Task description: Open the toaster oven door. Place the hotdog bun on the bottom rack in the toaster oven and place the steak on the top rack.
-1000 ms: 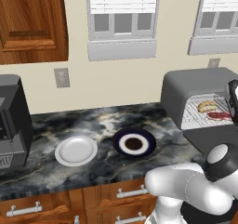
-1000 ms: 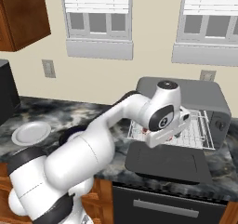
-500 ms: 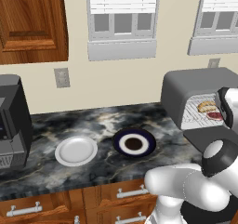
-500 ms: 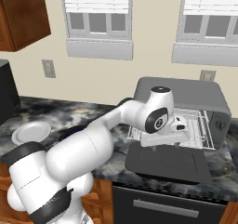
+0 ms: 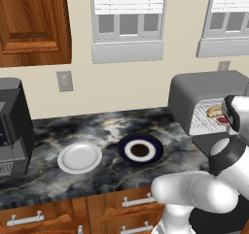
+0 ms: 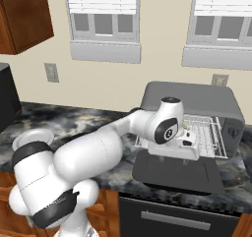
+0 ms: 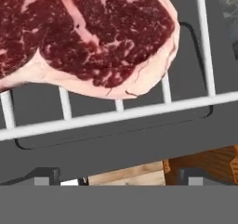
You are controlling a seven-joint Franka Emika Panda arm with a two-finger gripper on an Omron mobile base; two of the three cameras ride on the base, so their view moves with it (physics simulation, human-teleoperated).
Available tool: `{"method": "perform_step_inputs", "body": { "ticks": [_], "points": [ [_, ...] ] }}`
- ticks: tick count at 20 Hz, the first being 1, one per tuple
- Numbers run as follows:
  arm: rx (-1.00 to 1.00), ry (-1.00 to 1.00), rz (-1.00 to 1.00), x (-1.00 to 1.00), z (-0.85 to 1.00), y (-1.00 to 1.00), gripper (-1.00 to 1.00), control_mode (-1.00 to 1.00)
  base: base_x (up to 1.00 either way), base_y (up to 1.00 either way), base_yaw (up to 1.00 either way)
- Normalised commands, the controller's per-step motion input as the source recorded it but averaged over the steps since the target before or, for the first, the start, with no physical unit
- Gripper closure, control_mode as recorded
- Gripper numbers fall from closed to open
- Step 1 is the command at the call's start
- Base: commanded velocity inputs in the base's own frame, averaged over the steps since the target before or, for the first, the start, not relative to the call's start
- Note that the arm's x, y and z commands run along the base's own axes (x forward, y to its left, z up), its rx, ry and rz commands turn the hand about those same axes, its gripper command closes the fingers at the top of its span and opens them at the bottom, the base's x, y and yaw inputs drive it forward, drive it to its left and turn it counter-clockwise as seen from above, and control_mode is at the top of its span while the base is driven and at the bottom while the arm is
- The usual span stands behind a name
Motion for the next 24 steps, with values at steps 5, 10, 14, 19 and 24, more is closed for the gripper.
{"method": "perform_step_inputs", "body": {
  "ticks": [5, 10, 14, 19, 24],
  "points": [
    [0.0, -0.02, -0.27, 0.37, -0.41, 0.0, -1.0, -1.0, 0.0, 0.0, 0.0],
    [0.0, -0.06, -0.11, 0.42, -0.29, -0.05, -1.0, -1.0, 0.0, 0.0, 0.0],
    [0.0, -0.09, -0.05, 0.26, 0.0, -0.09, -1.0, -1.0, 0.0, 0.0, 0.0],
    [0.0, -0.03, -0.06, 0.38, -0.01, -0.11, -1.0, -1.0, 0.0, 0.0, 0.0],
    [0.0, -0.04, -0.08, 0.4, -0.17, 0.0, -1.0, -1.0, 0.0, 0.0, 0.0]
  ]
}}
